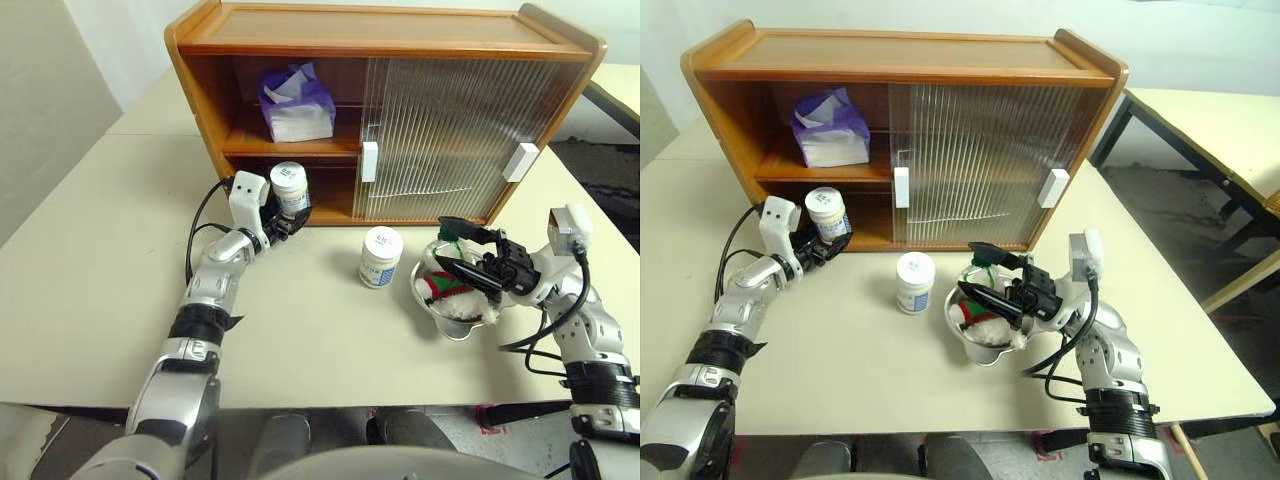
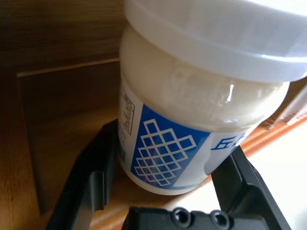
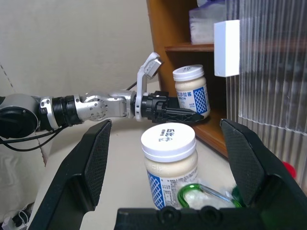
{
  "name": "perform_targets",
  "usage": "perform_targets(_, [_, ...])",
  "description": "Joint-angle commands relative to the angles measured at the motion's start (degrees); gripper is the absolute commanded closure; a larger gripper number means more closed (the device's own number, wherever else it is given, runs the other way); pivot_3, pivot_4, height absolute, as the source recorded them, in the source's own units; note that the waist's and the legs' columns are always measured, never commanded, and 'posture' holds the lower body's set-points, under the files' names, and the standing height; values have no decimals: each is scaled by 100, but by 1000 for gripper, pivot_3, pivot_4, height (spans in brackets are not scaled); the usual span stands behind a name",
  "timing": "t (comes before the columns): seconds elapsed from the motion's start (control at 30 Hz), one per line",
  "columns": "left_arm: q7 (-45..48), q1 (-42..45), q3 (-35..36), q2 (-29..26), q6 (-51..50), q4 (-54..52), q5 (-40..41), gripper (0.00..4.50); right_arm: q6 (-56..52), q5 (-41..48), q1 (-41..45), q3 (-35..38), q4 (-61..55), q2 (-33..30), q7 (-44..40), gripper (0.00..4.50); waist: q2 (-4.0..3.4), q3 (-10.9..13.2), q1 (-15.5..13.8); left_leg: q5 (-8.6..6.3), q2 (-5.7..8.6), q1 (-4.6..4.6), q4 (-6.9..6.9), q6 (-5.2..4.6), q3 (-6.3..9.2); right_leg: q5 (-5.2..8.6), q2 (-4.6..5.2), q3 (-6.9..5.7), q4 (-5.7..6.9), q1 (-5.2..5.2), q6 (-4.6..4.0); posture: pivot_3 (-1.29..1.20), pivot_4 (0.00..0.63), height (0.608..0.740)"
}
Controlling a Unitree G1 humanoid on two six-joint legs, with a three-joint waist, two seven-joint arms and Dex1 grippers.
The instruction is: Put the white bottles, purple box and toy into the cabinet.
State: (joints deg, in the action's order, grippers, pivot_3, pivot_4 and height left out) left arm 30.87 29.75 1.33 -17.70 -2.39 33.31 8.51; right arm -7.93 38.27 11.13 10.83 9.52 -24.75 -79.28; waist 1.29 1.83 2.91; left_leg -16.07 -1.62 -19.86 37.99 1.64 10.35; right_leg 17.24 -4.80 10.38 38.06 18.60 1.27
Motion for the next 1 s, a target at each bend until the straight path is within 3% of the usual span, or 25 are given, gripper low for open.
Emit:
perform_targets(0.03, [-256,411,-87,161,14,514,-230,1348,-37,55,-35,-14,-102,9,43,0,2,4,-22,-1,0,0,0,-2,0,1,0,0,0,-1,3,-137,50,740])
perform_targets(0.2, [-691,952,-148,284,62,1409,-562,1348,-48,66,-68,4,-153,-8,80,0,4,13,-69,-14,11,8,3,-72,11,2,5,-4,1,-14,65,-143,47,740])
perform_targets(0.3, [-883,1169,-115,315,144,1757,-654,1348,-44,74,-64,13,-143,-10,82,0,14,23,-72,17,27,10,2,-105,14,-2,17,-9,-1,-20,16,-145,43,740])
perform_targets(0.97, [-1493,1821,301,718,262,2756,-499,1348,-159,108,-75,8,-274,-73,94,0,27,71,1,105,109,-10,-16,-85,42,-27,59,-1,1,-22,7,-139,43,740])
perform_targets(1.0, [-1477,1837,314,739,271,2781,-501,998,-168,110,-83,11,-286,-76,93,0,27,72,1,107,110,-10,-16,-86,42,-27,59,-1,1,-22,7,-142,41,740])
